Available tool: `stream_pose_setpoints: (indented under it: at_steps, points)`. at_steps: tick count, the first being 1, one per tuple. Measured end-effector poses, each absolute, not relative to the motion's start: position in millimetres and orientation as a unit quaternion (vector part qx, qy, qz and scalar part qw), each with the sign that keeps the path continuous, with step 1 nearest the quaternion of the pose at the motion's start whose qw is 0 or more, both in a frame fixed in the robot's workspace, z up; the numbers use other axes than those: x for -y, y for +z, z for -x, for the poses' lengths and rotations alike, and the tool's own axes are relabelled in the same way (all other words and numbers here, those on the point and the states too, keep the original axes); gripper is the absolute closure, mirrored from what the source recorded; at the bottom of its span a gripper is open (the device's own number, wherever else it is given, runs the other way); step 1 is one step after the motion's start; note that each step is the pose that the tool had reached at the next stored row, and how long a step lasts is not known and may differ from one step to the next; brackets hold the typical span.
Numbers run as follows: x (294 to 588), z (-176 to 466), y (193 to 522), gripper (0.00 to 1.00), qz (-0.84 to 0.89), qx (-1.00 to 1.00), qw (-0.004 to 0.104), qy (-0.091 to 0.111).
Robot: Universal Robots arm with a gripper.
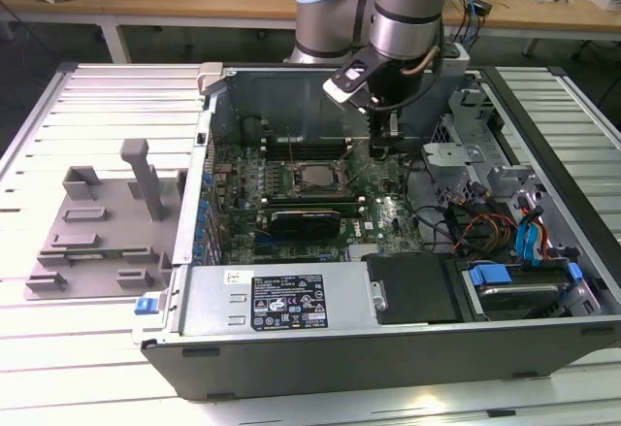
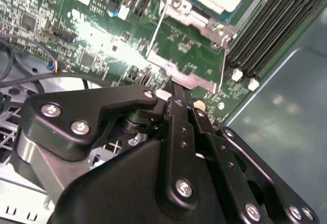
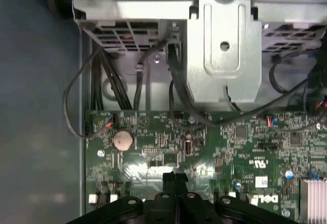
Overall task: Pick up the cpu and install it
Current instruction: 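Close the cpu cover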
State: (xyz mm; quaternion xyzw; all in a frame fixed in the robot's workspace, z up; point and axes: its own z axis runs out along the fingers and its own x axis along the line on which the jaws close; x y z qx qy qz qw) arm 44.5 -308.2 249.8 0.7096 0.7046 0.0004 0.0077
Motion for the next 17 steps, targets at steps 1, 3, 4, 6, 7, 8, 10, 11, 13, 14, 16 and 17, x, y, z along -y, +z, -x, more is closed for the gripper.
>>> stream_pose_setpoints:
  at_steps: [1, 3, 4, 6, 7, 8, 10, 11, 13, 14, 16, 17]
  points:
    - [308.2, -39.7, 249.8, 0.89, -0.710, -0.705, 0.008, 0.001]
    - [308.2, -25.7, 249.8, 0.89, -0.710, -0.705, 0.010, 0.003]
    - [308.2, -18.0, 249.8, 0.89, -0.710, -0.705, 0.011, 0.004]
    - [308.2, -1.8, 249.7, 0.89, -0.710, -0.705, 0.013, 0.006]
    - [308.1, 1.0, 249.1, 0.89, -0.710, -0.705, 0.013, 0.006]
    - [308.2, 1.4, 248.5, 0.89, -0.710, -0.705, 0.013, 0.006]
    - [308.2, 1.4, 248.3, 0.89, -0.710, -0.705, 0.013, 0.006]
    - [308.2, 1.4, 248.3, 0.89, -0.710, -0.705, 0.013, 0.006]
    - [308.2, 1.3, 247.6, 0.89, -0.710, -0.705, 0.001, -0.006]
    - [308.2, 1.3, 247.6, 0.89, -0.710, -0.705, 0.000, -0.007]
    - [308.3, 5.5, 246.4, 0.89, -0.709, -0.705, 0.000, -0.007]
    - [308.6, 9.1, 245.6, 0.89, -0.709, -0.705, 0.000, -0.007]
